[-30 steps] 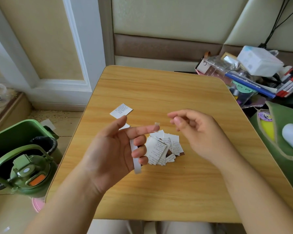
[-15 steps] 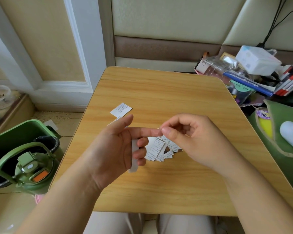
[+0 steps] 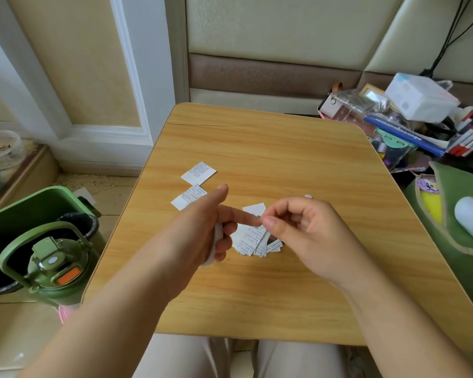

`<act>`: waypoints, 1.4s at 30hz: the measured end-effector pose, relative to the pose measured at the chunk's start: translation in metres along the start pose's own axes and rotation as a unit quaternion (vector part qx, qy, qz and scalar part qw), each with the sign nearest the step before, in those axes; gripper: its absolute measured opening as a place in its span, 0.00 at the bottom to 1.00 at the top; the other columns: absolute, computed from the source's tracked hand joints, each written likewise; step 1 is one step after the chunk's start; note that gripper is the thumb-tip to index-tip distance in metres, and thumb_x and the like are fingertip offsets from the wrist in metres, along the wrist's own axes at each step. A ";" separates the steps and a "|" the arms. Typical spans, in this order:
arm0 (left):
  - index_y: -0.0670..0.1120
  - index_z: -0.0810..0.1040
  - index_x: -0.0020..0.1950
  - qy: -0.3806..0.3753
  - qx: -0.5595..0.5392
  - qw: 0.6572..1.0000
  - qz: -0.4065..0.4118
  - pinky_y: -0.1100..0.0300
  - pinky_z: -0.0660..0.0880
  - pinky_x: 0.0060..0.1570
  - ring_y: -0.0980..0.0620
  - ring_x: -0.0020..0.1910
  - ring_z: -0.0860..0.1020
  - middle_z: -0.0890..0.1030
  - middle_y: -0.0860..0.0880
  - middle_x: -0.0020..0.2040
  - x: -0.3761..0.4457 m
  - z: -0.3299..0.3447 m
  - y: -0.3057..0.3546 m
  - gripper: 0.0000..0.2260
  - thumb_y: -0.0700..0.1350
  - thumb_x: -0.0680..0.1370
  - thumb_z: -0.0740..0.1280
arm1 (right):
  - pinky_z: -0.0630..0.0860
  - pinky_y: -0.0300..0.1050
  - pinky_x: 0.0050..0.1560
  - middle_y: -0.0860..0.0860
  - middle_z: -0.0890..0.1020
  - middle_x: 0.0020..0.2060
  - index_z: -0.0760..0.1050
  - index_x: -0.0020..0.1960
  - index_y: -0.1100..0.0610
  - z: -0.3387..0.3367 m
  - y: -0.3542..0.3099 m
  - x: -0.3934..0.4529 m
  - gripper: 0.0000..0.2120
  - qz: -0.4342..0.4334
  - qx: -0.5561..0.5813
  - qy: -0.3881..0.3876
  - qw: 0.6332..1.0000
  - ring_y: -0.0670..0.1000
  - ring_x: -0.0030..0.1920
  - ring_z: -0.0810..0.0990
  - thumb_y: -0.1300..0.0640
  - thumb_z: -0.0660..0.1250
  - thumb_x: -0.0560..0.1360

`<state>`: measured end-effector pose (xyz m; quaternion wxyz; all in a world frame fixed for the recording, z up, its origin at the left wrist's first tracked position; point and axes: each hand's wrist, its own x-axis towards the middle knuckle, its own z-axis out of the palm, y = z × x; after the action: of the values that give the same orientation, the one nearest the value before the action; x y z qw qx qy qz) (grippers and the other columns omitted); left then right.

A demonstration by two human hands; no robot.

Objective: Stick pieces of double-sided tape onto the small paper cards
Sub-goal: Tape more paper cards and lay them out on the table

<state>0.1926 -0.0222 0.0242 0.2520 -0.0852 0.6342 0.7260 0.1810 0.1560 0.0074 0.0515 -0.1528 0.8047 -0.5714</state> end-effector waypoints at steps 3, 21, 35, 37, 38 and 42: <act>0.43 0.85 0.43 0.036 0.044 0.998 0.010 0.60 0.59 0.33 0.54 0.27 0.62 0.65 0.51 0.33 0.007 0.000 -0.006 0.29 0.59 0.80 0.50 | 0.71 0.50 0.42 0.46 0.79 0.35 0.80 0.41 0.50 0.004 0.011 -0.001 0.04 0.034 0.034 -0.014 0.999 0.56 0.38 0.72 0.52 0.68 0.70; 0.49 0.74 0.51 0.228 0.534 0.806 0.116 0.57 0.71 0.48 0.50 0.50 0.72 0.70 0.51 0.48 0.057 -0.006 -0.060 0.16 0.57 0.71 0.70 | 0.68 0.30 0.53 0.39 0.79 0.51 0.42 0.73 0.34 0.009 0.047 0.019 0.40 0.043 -0.185 0.019 0.982 0.38 0.52 0.74 0.57 0.66 0.77; 0.50 0.74 0.53 0.245 0.549 0.779 0.180 0.60 0.69 0.45 0.53 0.45 0.69 0.69 0.53 0.46 0.060 -0.009 -0.072 0.17 0.59 0.72 0.69 | 0.69 0.34 0.57 0.43 0.76 0.46 0.38 0.69 0.31 0.017 0.071 0.043 0.47 -0.019 -0.232 -0.006 0.973 0.44 0.51 0.75 0.63 0.69 0.74; 0.49 0.74 0.53 0.248 0.549 0.775 0.190 0.60 0.69 0.45 0.53 0.44 0.69 0.68 0.53 0.45 0.060 -0.009 -0.073 0.17 0.59 0.72 0.69 | 0.68 0.28 0.53 0.43 0.74 0.43 0.39 0.69 0.30 0.018 0.074 0.041 0.46 -0.012 -0.207 0.001 0.978 0.44 0.48 0.75 0.62 0.69 0.74; 0.49 0.74 0.53 0.249 0.550 0.773 0.194 0.60 0.69 0.44 0.53 0.44 0.68 0.68 0.53 0.45 0.060 -0.009 -0.074 0.17 0.59 0.72 0.69 | 0.67 0.26 0.52 0.44 0.74 0.42 0.40 0.70 0.31 0.018 0.075 0.041 0.46 -0.011 -0.199 0.003 0.980 0.44 0.47 0.75 0.62 0.68 0.74; 0.49 0.73 0.55 0.247 0.556 0.768 0.202 0.59 0.68 0.45 0.51 0.46 0.70 0.67 0.52 0.45 0.059 -0.009 -0.074 0.18 0.59 0.73 0.68 | 0.68 0.28 0.51 0.44 0.73 0.42 0.39 0.70 0.30 0.018 0.075 0.045 0.46 -0.016 -0.204 -0.006 0.979 0.45 0.45 0.75 0.64 0.67 0.75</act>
<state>0.1759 -0.0107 -0.0688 -0.0621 0.0237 0.9698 0.2345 0.1295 0.1485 -0.0645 0.0147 -0.1767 0.9014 -0.3950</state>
